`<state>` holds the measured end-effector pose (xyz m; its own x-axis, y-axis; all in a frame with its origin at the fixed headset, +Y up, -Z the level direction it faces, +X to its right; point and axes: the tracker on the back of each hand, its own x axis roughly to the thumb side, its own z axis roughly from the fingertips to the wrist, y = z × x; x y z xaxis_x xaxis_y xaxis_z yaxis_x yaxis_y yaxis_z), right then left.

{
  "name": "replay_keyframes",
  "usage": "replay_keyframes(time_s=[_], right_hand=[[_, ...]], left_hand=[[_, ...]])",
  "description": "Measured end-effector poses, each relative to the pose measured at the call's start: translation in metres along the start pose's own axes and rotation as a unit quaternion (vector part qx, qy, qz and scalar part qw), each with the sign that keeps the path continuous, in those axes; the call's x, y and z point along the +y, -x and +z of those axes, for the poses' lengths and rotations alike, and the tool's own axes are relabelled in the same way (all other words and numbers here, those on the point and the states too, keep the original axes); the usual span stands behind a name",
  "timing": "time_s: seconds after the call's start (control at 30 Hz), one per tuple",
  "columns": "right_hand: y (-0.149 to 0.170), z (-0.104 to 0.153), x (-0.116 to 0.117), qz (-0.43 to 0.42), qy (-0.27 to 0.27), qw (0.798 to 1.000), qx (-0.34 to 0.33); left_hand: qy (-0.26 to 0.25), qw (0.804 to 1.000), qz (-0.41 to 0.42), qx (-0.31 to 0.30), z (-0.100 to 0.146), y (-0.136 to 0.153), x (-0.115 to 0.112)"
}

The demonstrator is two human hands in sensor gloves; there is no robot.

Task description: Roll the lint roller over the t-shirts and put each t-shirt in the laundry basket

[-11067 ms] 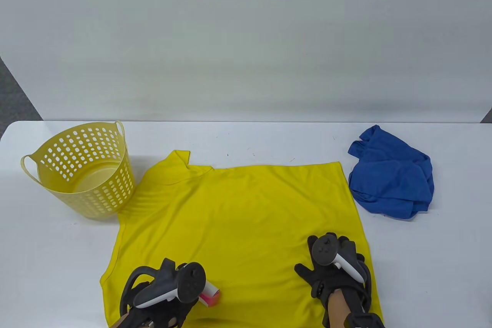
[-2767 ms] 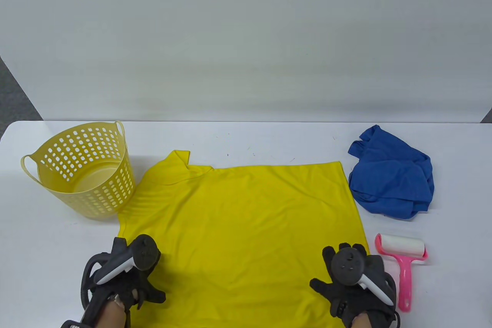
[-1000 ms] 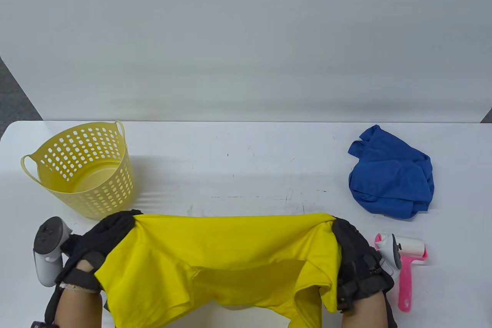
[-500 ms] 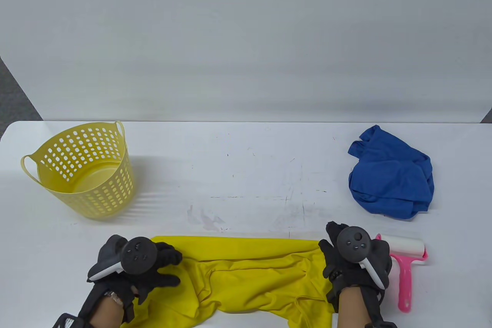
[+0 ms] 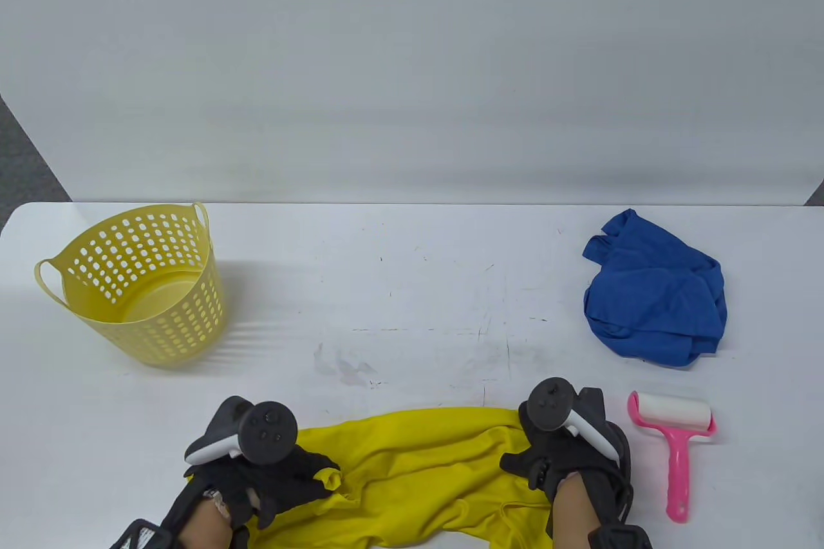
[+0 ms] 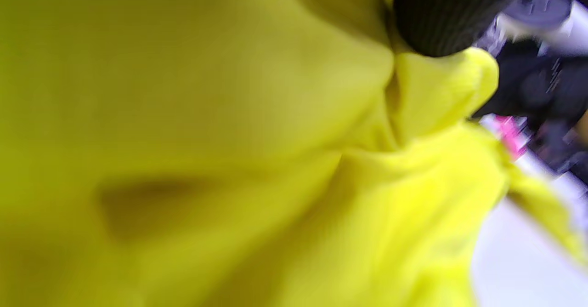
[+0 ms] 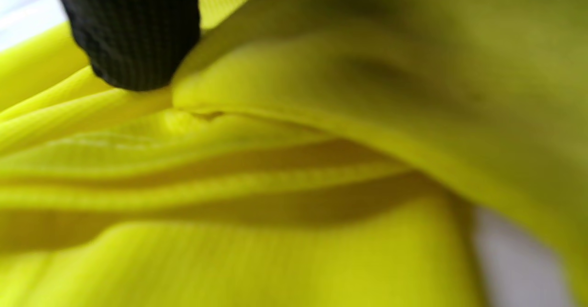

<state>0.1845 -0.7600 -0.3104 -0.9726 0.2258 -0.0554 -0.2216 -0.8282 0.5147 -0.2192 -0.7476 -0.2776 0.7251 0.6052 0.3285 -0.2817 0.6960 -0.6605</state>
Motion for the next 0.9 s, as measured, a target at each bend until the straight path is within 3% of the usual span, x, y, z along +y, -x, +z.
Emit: replay_keyframes(time_s=[0.07,0.13,0.2,0.23,0.3,0.37,0.43,0.5,0.6,0.67,0.73,0.83,0.9], right_hand=[[-0.009,0.001,0.002,0.032,-0.004,0.999,0.003],[-0.014,0.002,0.001,0.045,0.008,0.999,0.011],[-0.017,0.003,-0.001,0.040,0.024,0.999,0.005],[-0.015,0.005,-0.002,0.026,0.025,0.999,-0.002],[-0.009,0.007,-0.004,-0.018,0.029,0.999,-0.011],[-0.002,0.008,-0.007,-0.058,0.041,0.997,-0.012],[0.004,0.009,-0.013,-0.078,0.063,0.995,-0.008],[0.008,0.012,-0.019,-0.070,0.104,0.992,-0.001],[0.010,0.015,-0.024,-0.045,0.158,0.986,0.006],[0.014,0.013,-0.023,-0.102,0.104,0.989,-0.015],[0.022,0.010,-0.013,-0.234,-0.007,0.971,-0.058],[0.032,0.008,-0.007,-0.332,-0.038,0.939,-0.088],[0.043,0.005,-0.009,-0.343,0.001,0.936,-0.081]], left_hand=[[-0.020,0.998,0.045,-0.032,0.004,0.005,0.007],[-0.090,0.991,0.094,-0.027,0.014,0.011,0.022],[-0.226,0.964,0.140,0.003,0.028,0.023,0.036],[-0.325,0.929,0.169,0.046,0.037,0.034,0.041],[-0.407,0.891,0.158,0.127,0.041,0.051,0.044],[-0.369,0.899,0.021,0.235,0.044,0.062,0.043],[-0.340,0.896,-0.105,0.265,0.043,0.057,0.038],[-0.341,0.901,-0.133,0.234,0.041,0.042,0.037],[-0.320,0.927,-0.140,0.140,0.032,0.013,0.031],[-0.262,0.943,-0.165,0.125,0.019,0.002,0.019],[-0.192,0.943,-0.224,0.157,0.001,-0.001,0.003],[-0.137,0.933,-0.265,0.203,-0.013,0.009,-0.006],[-0.124,0.929,-0.261,0.231,-0.018,0.023,-0.009]])
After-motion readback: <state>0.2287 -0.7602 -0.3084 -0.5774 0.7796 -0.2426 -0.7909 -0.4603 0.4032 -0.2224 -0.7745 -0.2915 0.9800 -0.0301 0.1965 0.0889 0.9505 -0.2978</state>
